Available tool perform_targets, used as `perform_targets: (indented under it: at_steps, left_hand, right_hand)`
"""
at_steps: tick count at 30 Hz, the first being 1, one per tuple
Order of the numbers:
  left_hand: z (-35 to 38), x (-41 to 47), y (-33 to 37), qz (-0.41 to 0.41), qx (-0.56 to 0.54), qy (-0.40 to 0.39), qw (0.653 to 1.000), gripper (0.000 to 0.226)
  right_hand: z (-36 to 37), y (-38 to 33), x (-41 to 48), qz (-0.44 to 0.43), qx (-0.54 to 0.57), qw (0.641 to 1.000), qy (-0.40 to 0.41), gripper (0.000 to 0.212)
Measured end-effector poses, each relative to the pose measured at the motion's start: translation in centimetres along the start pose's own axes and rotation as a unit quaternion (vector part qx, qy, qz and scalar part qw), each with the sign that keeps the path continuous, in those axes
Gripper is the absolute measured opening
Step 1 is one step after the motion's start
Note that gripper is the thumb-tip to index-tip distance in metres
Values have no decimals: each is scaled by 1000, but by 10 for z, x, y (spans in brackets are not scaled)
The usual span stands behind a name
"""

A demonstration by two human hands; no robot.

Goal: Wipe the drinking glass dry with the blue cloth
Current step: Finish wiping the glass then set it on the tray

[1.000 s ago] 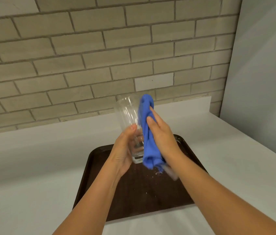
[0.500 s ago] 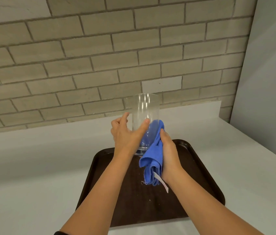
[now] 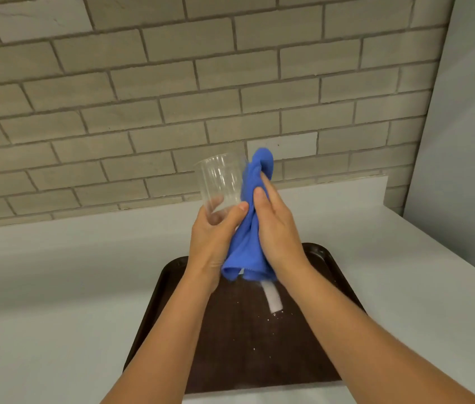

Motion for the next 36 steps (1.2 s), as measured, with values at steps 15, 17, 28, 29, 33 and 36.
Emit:
perform_targets:
  at_steps: [15,17,28,29,33,36]
  left_hand:
    - [-8,10,21,120,50,110,985,59]
    - [-8,12,19,133,72,117,982,61]
    - [-8,12,-81,42,136,46,989,76]
    - [-8,12,-89,34,141,44,988,78]
    - [-9,11,-113,13,151,40,988,73]
    - [-10,9,-127,2,149,39,988,75]
  right_hand:
    - [-16,63,8,234,-67,970,-4,38]
    - [-25,82,-4,272,-95,958,-13,36]
    - [-141,100,-57,274,236,903,231,36]
    - [-145,98,-58,267,246,903,230,38]
    - [-157,100,-62,253,265,898,244,40]
    - [-160,103,-64,248,268,897,248,40]
Point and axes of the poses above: each hand's wrist, its own x-axis towards the middle knuckle, its own z-axis out of the palm, y = z × x, the point moved 9 cm from there along x, towards the middle knuckle, and after that the axes turned 2 degrees about -y, right-handed, at the moved point
